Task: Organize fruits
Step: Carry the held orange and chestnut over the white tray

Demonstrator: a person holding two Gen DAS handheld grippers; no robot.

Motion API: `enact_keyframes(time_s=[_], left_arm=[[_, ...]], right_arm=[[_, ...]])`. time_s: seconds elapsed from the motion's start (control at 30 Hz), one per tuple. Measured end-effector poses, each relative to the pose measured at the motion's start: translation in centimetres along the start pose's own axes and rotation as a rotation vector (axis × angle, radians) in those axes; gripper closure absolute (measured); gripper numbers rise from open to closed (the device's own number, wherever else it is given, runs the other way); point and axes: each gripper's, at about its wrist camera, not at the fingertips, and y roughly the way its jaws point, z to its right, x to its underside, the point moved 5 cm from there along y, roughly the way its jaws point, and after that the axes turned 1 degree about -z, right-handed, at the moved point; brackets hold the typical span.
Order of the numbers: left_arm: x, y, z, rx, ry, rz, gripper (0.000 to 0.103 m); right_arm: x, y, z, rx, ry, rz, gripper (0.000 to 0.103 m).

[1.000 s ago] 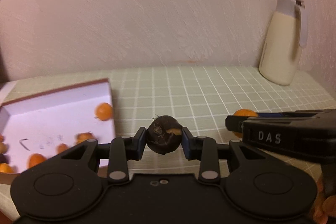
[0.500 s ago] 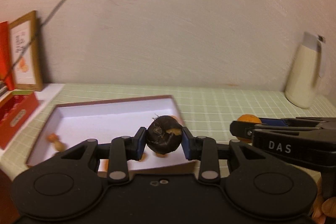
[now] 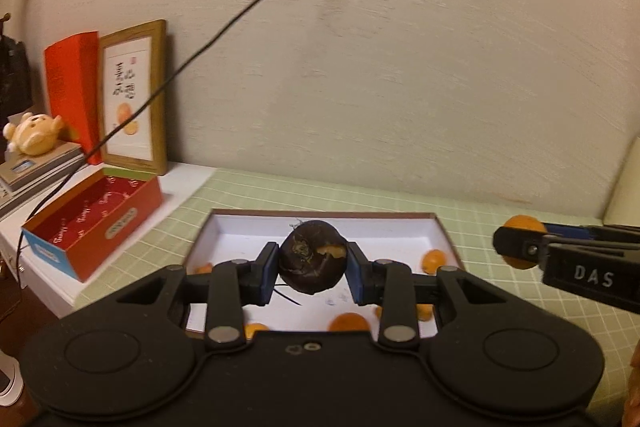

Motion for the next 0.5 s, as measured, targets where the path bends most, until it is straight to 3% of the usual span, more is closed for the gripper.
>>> enact_keyframes(time_s=[0.5], left_arm=[[-1.3,3.2,-3.6,-0.057,-0.060,0.006,0.078]], right_arm=[[-1.4,3.1,-0.6,0.032,-0.028,0.030,0.065]])
